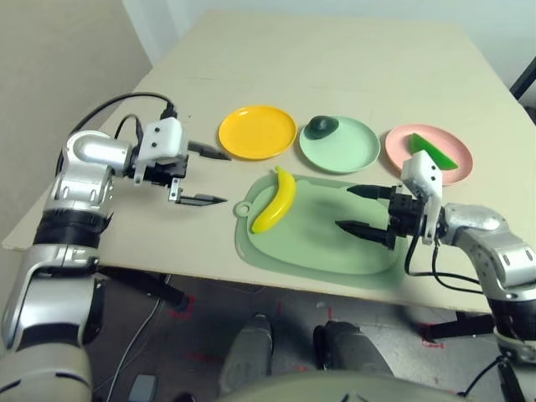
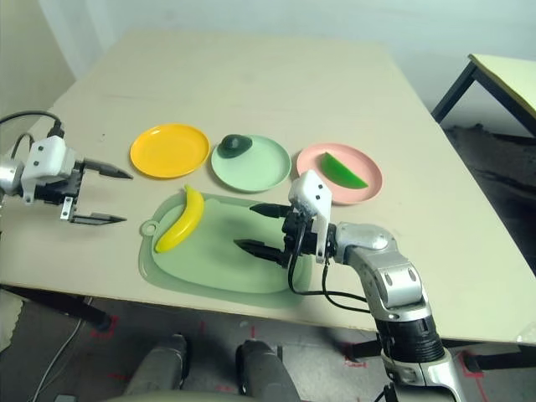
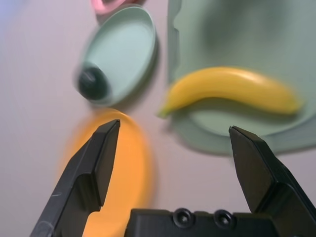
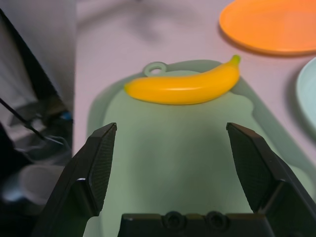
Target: Place the fruits into color-matched plates.
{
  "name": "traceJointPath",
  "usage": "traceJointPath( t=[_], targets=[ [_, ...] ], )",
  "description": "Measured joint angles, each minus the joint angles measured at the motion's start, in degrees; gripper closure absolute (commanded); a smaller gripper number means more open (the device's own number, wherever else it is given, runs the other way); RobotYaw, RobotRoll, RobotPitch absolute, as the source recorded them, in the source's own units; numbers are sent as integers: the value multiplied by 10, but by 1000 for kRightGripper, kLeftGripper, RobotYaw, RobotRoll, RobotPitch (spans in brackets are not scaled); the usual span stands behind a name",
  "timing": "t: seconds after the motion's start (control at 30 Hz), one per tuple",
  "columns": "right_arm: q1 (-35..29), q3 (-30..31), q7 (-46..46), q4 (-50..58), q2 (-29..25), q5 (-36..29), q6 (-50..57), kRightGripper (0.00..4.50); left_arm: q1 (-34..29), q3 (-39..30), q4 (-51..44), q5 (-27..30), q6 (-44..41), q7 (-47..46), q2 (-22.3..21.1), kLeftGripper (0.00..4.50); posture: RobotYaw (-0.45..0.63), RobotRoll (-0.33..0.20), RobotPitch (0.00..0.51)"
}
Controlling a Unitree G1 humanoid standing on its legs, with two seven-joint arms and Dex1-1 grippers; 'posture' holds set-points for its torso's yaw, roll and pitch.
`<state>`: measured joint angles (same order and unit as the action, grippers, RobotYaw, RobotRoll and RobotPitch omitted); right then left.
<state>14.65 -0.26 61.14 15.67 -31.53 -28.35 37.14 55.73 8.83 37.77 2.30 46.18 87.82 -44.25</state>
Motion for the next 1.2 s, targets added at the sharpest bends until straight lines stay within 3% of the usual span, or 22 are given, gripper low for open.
traceJointPath(
  t=[0.17,0.4,0.83,1.13,1.2],
  targets=[
    [-4,-5,12,21,-29,-33,20,29,122,95,123,-72,281,-15,39,0,-71,0,127],
    [-17,6,-11,27,-26,-33,9,29,179,198,221,-164,445,-107,91,0,-126,0,125],
    [-28,0,-92,62,1,-60,17,29,200,308,267,-306,460,-279,115,0,-203,0,104],
    [-34,-3,-122,92,-1,-81,34,29,200,329,277,-415,446,-377,142,0,-226,0,106],
    [-39,-4,-128,100,-1,-88,41,0,200,334,277,-440,442,-397,144,624,-231,0,107]
  ],
)
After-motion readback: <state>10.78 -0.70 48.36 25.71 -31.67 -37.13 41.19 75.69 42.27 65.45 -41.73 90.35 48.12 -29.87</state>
